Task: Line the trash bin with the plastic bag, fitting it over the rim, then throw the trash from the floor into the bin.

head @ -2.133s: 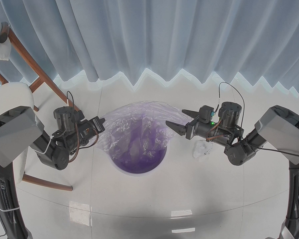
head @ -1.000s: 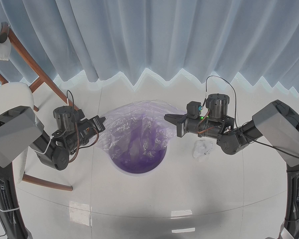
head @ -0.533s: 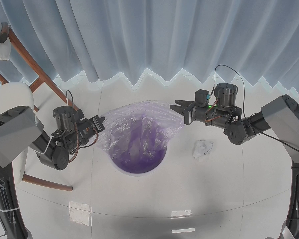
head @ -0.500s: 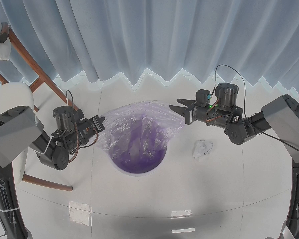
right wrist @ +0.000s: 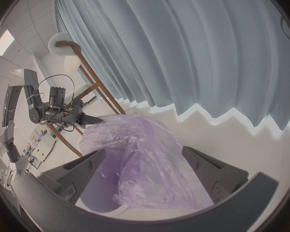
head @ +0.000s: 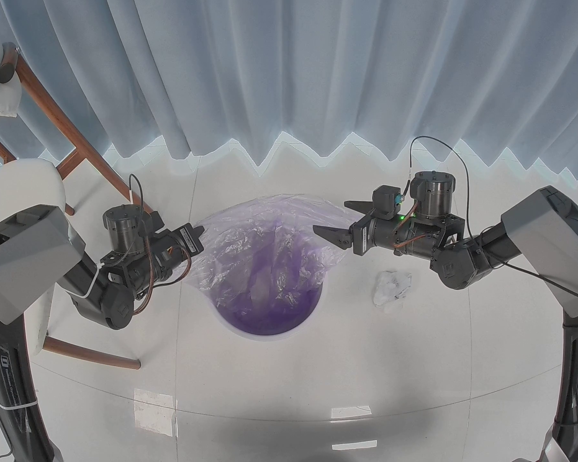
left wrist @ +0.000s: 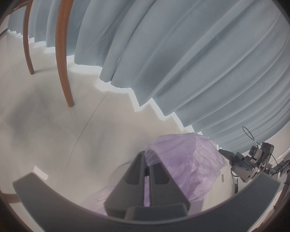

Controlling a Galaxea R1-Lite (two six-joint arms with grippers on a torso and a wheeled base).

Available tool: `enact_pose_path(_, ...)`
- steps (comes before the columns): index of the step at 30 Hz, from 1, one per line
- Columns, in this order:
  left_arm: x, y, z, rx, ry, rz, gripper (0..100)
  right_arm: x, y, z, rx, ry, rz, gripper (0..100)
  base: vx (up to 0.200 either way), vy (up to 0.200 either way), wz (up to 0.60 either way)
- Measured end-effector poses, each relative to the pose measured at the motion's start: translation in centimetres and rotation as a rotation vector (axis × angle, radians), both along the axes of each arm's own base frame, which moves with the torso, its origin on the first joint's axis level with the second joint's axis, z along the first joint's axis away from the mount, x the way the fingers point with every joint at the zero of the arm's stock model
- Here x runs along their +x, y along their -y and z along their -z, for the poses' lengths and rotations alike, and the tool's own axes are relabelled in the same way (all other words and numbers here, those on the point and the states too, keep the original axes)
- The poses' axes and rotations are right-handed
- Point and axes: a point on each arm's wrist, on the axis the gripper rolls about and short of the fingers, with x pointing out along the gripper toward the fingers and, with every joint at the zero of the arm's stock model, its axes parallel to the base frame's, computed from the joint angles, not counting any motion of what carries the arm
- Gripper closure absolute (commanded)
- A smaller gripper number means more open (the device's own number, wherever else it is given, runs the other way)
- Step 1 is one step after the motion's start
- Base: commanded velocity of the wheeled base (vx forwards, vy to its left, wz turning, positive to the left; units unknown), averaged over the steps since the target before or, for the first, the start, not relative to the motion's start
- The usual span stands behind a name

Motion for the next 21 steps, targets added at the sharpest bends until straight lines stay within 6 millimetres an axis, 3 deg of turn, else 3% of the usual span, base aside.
enact_pose_path(17,-0.5,0.6,0.2,0.035,0.017,0.021,100,1.0,-0.8,1.5,-0.022,-0.040,-0.006,0,0.000,0.000,0.00)
enact_pose_path(18,-0.6,0.6,0.2,0.034,0.017,0.021,100,1.1,-0.9,1.6,-0.023,-0.041,-0.007,100,0.000,0.000,0.00)
enact_pose_path(21,-0.6,0.6,0.1,0.035,0.018,0.021,100,1.2,-1.0,2.1,-0.029,-0.045,-0.009,100,0.000,0.000,0.00)
